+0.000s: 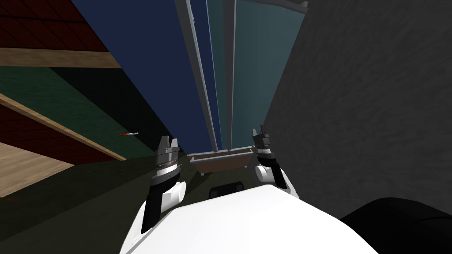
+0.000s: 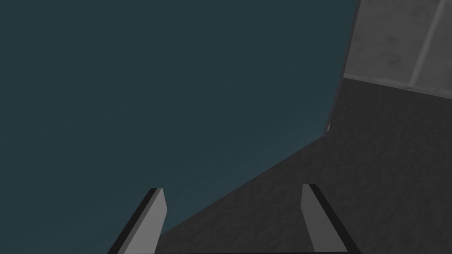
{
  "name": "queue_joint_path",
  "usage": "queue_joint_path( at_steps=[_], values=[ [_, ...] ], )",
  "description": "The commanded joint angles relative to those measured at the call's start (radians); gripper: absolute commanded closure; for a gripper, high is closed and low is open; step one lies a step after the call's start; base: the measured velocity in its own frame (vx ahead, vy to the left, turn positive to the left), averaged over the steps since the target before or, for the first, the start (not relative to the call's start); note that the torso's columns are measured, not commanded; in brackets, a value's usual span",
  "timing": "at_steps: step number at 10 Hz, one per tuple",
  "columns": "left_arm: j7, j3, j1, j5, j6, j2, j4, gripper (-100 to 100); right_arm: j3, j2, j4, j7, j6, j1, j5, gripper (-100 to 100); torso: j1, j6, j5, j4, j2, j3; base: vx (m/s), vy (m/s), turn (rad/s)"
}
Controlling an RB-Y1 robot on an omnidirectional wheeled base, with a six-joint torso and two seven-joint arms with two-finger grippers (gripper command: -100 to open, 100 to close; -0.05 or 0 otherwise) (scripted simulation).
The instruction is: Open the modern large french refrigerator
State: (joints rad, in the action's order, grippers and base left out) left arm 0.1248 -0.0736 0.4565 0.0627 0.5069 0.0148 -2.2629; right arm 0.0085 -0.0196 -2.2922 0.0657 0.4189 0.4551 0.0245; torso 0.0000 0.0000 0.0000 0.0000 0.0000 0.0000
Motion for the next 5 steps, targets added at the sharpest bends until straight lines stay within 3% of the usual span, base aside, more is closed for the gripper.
queue_joint_path(
  at_steps=[1, 5],
  values=[
    [0.0, 0.0, 0.0, 0.0, 0.0, 0.0, 0.0, 0, 0.0, 0.0, 0.0, 0.0, 0.0, 0.0, 0.0, 0, 0.0, 0.0, 0.0, 0.041, 0.04, -0.082, 0.0, 0.0, 0.0],
    [0.0, 0.0, 0.0, 0.0, 0.0, 0.0, 0.0, 0, 0.0, 0.0, 0.0, 0.0, 0.0, 0.0, 0.0, 0, 0.0, 0.0, 0.0, 0.322, 0.322, -0.644, 0.0, 0.0, 0.0]
  ],
)
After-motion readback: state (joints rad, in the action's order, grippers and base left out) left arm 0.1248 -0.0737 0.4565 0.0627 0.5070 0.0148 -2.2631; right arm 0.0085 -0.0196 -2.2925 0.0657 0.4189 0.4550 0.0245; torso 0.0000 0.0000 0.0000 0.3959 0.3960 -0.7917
